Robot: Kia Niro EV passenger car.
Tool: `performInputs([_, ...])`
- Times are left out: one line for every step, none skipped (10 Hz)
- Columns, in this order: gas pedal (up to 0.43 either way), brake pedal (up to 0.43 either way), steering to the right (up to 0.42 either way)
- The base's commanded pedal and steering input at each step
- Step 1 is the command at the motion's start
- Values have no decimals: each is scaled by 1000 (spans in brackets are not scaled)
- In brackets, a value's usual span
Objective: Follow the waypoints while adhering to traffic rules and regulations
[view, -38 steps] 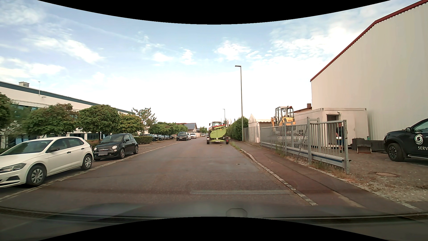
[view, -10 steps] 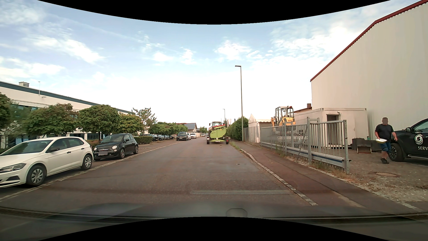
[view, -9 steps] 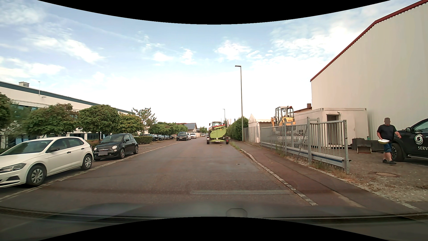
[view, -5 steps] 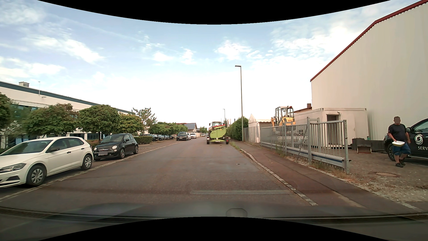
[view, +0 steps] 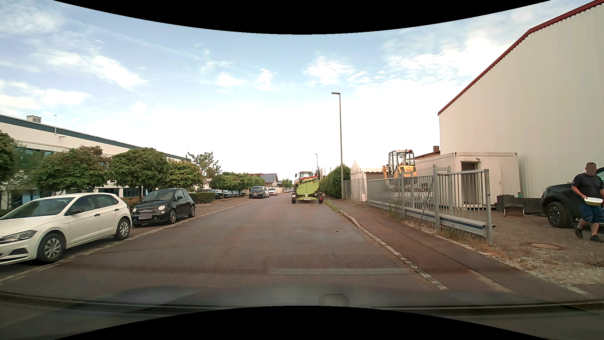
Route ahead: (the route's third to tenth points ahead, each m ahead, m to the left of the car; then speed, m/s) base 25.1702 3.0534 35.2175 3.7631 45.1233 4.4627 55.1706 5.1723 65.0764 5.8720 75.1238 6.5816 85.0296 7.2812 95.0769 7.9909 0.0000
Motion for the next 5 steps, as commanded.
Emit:
performInputs([0,250,-5])
performInputs([0,256,-5])
performInputs([0,268,-5])
performInputs([0,280,-5])
performInputs([0,293,-4])
